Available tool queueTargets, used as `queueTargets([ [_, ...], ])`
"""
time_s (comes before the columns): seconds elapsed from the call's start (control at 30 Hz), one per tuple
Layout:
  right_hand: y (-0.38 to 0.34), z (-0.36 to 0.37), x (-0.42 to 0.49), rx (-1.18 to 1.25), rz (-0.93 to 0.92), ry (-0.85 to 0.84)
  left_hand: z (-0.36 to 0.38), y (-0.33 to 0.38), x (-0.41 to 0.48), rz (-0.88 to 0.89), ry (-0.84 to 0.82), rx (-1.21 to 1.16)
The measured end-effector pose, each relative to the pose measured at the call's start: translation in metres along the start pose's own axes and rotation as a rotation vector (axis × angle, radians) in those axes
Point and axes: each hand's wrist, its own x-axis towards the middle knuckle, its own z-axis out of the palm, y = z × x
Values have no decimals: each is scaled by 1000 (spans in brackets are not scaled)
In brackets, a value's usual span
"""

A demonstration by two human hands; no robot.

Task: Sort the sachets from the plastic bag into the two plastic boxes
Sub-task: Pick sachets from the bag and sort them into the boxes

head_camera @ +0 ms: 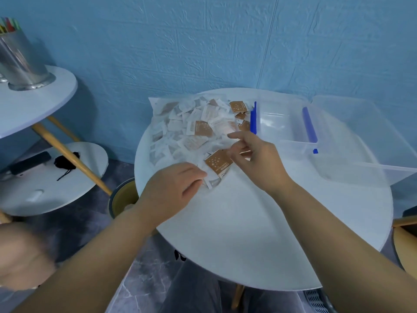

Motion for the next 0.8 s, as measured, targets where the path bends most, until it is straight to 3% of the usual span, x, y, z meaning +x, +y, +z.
queueTargets([
  [0.17,3,11,-8,-96,-156,-49,-4,-19,3,-250,-59,88],
  [0.23,5,19,-13,-197,-244,-87,1,-21,8,-271,-104,63],
  [0.4,13,35,-24,-359,-103,-156,17,-24,2,-197,-229,178],
  [0.6,5,50,-24,-486,46,-112,17,-21,1,-204,-29,53],
  [0.8,1,51,-23,-530,49,-71,9,-12,4,-284,171,-137],
])
